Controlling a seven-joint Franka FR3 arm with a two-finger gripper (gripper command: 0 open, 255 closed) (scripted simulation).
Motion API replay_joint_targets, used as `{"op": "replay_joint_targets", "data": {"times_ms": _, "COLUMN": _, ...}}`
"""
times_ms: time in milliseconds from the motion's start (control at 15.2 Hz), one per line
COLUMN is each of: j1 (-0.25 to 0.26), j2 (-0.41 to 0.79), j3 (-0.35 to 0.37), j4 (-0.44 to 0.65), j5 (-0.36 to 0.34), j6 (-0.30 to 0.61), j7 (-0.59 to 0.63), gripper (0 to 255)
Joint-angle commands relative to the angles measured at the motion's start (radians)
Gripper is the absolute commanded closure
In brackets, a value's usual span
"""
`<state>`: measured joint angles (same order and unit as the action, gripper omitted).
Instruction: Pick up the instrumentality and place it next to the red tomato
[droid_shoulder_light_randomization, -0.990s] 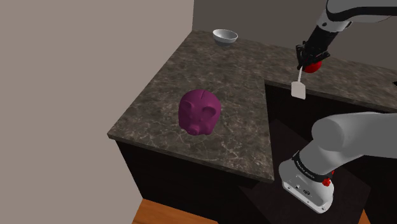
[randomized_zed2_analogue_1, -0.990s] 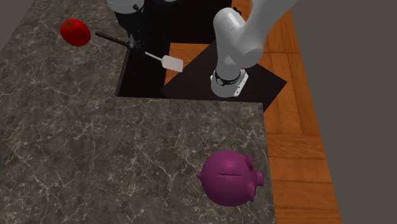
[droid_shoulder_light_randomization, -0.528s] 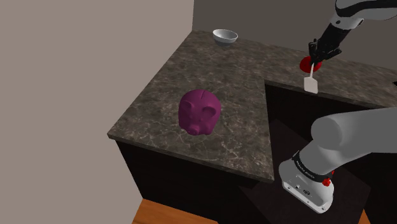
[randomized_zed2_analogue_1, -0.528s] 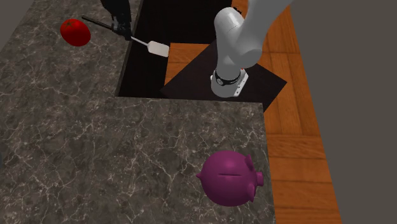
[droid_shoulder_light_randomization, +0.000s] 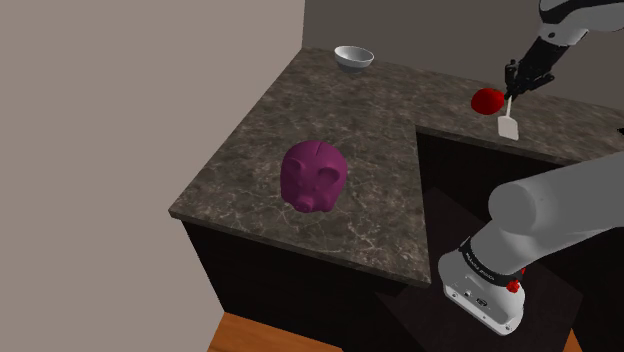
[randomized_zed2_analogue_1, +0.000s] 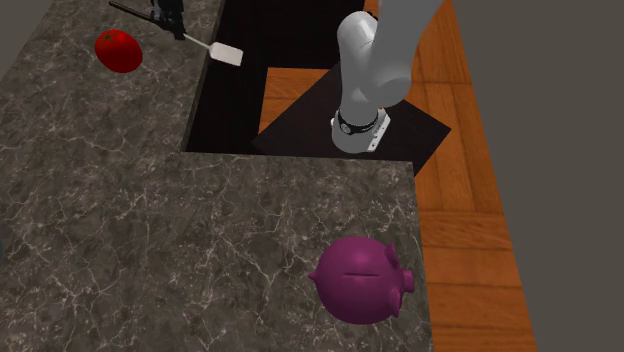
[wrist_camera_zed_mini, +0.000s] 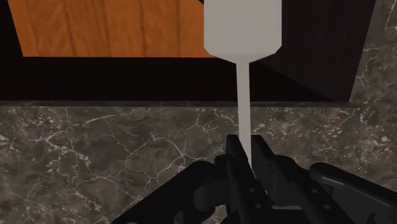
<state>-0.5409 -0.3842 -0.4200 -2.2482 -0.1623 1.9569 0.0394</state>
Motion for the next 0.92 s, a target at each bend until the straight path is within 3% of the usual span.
{"op": "replay_joint_targets", "data": {"times_ms": 0, "j1": 0.000, "j2": 0.062, "j3": -0.037, "j4": 0.066, "j5": 0.016, "j6": -0.002, "j7": -0.052, "gripper": 255}}
{"op": "replay_joint_targets", "data": {"times_ms": 528, "j1": -0.024, "j2": 0.357, "j3": -0.180, "j4": 0.350, "j5": 0.164, "j6": -0.016, "j7": -0.286, "gripper": 255}}
{"op": "replay_joint_targets", "data": {"times_ms": 858, "j1": -0.102, "j2": 0.578, "j3": -0.224, "j4": 0.581, "j5": 0.309, "j6": -0.074, "j7": -0.435, "gripper": 255}}
